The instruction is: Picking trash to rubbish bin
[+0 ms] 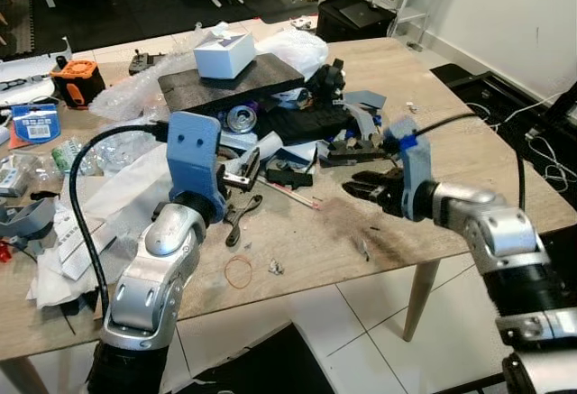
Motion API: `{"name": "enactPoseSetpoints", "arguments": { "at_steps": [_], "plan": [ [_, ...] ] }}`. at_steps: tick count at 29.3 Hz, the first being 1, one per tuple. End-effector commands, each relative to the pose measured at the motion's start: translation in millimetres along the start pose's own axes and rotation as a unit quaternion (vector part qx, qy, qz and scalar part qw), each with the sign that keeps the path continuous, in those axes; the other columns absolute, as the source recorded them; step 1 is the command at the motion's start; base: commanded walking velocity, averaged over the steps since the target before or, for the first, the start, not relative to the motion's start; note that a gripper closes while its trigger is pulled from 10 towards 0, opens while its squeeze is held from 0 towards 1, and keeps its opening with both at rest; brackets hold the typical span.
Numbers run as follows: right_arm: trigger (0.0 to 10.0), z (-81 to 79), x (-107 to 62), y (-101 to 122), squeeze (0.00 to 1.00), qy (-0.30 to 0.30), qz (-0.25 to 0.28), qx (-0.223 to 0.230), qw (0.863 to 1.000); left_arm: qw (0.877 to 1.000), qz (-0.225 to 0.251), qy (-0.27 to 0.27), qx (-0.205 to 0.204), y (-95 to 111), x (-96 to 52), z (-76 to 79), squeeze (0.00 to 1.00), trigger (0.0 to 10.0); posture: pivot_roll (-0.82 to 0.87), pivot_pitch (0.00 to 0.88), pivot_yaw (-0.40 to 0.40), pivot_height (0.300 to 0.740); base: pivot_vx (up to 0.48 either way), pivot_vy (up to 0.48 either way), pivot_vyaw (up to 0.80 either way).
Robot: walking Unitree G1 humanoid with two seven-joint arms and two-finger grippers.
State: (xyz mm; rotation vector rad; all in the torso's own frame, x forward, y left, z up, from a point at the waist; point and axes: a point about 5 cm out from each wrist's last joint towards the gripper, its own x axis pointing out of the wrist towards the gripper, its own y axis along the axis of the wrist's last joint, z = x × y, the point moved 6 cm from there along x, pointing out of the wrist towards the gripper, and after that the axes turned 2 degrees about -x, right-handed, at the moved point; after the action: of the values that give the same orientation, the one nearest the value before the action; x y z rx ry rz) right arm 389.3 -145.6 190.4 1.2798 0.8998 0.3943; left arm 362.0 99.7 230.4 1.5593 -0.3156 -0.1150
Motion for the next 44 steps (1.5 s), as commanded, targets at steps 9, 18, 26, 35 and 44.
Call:
{"name": "enactPoseSetpoints", "arguments": {
  "at_steps": [9, 18, 26, 35, 44],
  "plan": [
    [10.0, -12.4, -0.1, 13.4, 1.00, 0.116, -0.015, 0.017, 0.993, 0.998, -0.018, -0.046, 0.044, 9.5, 12.6, 3.9, 0.00, 10.0, 0.05, 0.245, 0.045, 0.740, 0.000, 0.000, 0.00],
    [10.0, -16.4, 22.1, -14.6, 1.00, 0.125, -0.127, -0.114, 0.977, 0.981, -0.010, -0.180, 0.065, 28.8, 11.4, 47.0, 0.00, 10.0, 0.07, 0.281, 0.045, 0.740, 0.000, 0.000, 0.00],
    [10.0, -20.7, 42.2, -3.1, 1.00, 0.117, -0.103, -0.151, 0.976, 0.963, -0.014, -0.258, 0.072, 29.6, -2.2, 71.4, 0.00, 10.0, 0.08, 0.282, 0.035, 0.740, 0.000, 0.000, 0.00],
    [10.0, -16.0, 60.5, 1.2, 1.00, 0.077, -0.103, -0.208, 0.970, 0.949, -0.046, -0.292, 0.109, 17.5, -8.9, 77.6, 0.00, 10.0, 0.07, 0.271, 0.038, 0.740, 0.000, 0.000, 0.00],
    [6.8, -7.6, 64.0, -20.7, 0.00, 0.049, -0.141, -0.177, 0.973, 0.946, -0.054, -0.299, 0.112, 15.0, -11.1, 78.7, 0.00, 10.0, 0.08, 0.257, 0.037, 0.740, 0.000, 0.000, 0.00]
  ]
}}
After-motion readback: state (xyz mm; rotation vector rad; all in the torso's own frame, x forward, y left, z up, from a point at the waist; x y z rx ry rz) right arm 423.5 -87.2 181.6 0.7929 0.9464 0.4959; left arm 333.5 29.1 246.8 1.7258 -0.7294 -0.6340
